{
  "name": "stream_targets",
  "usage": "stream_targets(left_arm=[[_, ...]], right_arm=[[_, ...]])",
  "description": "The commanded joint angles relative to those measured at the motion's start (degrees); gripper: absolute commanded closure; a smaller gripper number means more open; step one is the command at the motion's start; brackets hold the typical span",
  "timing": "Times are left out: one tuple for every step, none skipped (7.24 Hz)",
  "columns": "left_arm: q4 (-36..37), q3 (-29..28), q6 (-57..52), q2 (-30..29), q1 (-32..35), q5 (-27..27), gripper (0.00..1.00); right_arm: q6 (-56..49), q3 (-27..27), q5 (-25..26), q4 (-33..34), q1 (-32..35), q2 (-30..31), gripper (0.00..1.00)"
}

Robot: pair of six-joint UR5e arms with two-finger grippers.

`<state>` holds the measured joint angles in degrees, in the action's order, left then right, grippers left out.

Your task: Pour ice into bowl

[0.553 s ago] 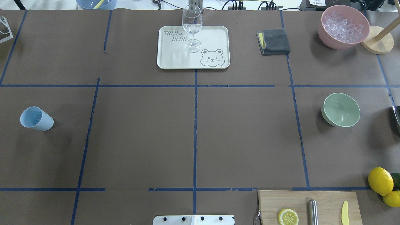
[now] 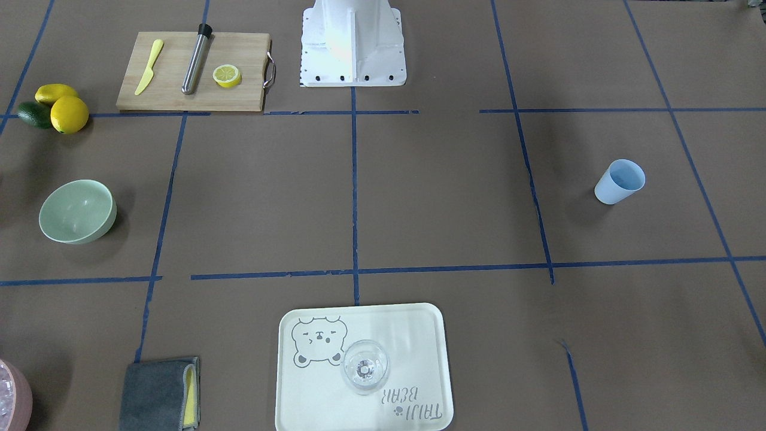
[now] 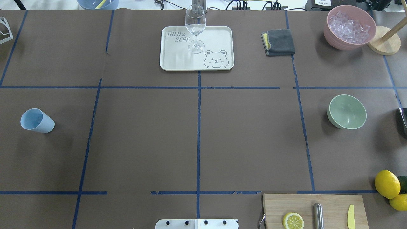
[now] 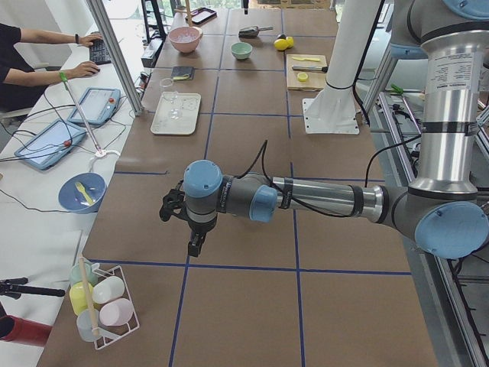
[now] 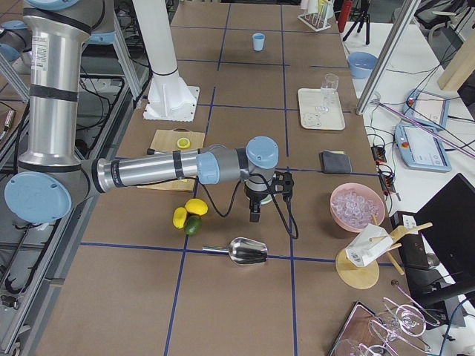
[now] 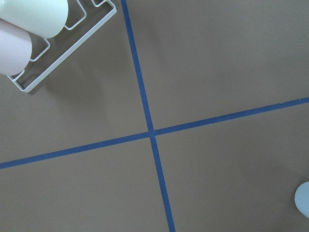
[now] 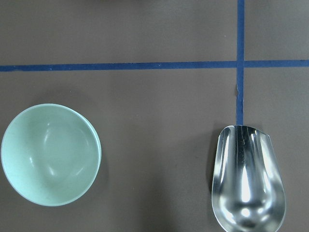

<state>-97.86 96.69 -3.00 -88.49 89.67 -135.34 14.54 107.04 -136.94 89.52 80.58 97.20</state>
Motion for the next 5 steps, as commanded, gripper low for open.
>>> stream_targets(left_arm=[[-1.44, 0.16, -0.25, -0.10, -0.29, -0.44, 0.00], [-4.06, 1.38, 0.27, 0.24, -0.29, -0.79, 0.00], [-4.35, 1.57, 0.27, 0.25, -0.29, -0.88, 0.00], [-4.35, 1.57, 0.36, 0.25, -0.38, -0.80, 0.00], [-4.35, 1.57, 0.36, 0.25, -0.38, -0.80, 0.00]], right_arm=[[1.88, 0.18, -0.43, -4.40, -0.86, 0.09, 0.00], [6.07, 0.10, -0.34, -8.79, -5.04, 0.10, 0.00], [11.25, -1.21, 0.27, -14.06, -8.65, 0.10, 0.00], [13.91, -3.92, 0.54, -18.98, -11.91, 0.01, 0.00], [17.59, -5.95, 3.06, -22.25, -15.33, -0.51, 0.00]])
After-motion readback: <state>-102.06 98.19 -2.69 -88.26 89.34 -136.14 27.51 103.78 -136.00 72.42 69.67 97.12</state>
